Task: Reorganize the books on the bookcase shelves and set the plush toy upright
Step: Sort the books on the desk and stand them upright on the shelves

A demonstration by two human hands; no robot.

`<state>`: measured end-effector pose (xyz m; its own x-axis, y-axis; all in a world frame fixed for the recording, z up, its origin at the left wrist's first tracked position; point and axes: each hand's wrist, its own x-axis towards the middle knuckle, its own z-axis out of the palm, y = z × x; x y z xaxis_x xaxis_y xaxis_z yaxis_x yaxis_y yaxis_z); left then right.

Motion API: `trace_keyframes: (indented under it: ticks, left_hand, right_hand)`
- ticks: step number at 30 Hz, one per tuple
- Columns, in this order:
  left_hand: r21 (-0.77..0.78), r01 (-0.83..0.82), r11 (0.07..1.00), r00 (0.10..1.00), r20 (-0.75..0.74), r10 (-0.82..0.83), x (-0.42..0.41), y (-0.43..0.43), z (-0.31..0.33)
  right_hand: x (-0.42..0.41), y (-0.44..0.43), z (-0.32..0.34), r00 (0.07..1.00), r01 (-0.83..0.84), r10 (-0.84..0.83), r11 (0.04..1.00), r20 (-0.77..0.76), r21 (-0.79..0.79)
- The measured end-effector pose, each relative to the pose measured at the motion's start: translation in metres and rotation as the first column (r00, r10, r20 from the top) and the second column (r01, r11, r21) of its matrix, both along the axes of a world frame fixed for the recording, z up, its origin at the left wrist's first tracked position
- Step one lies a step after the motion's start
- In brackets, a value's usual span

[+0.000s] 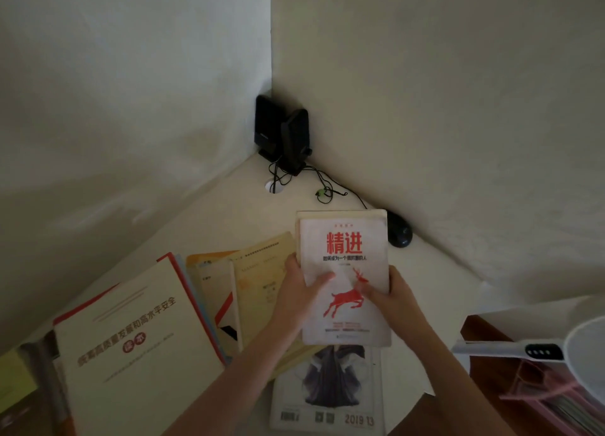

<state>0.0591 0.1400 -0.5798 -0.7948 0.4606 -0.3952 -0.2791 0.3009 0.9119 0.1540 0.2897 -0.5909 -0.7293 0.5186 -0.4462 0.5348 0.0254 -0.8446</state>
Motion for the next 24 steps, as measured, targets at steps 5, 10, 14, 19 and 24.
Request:
trace_keyframes:
  ticks: [5, 10, 14, 19, 24]
  left_hand:
    - [0.034, 0.225, 0.974, 0.974, 0.004, -0.226, 0.035, 0.057, -0.018]
    - [-0.107, 0.305, 0.946, 0.952, 0.021, -0.305, 0.062, 0.106, -0.057]
    - [-0.252, 0.280, 0.926, 0.953, -0.041, -0.300, 0.068, 0.124, -0.070]
    - [-0.394, 0.271, 0.878, 0.922, -0.154, -0.354, 0.073, 0.130, -0.068]
    - [-0.462, 0.256, 0.849, 0.870, -0.272, -0.410, 0.065, 0.124, -0.063]
  right_hand:
    - [0.047, 0.060, -0.001, 0.985, 0.040, -0.035, 0.999, 0.168, -0.028]
    - [0.081, 0.097, -0.019, 0.952, 0.081, -0.055, 0.994, 0.303, -0.076]
    - [0.083, 0.108, -0.045, 0.935, 0.104, -0.095, 0.995, 0.343, -0.007]
    - [0.085, 0.106, -0.065, 0.918, 0.149, -0.162, 0.987, 0.363, 0.062]
    - [0.098, 0.111, -0.089, 0.847, 0.145, -0.240, 0.963, 0.474, 0.228]
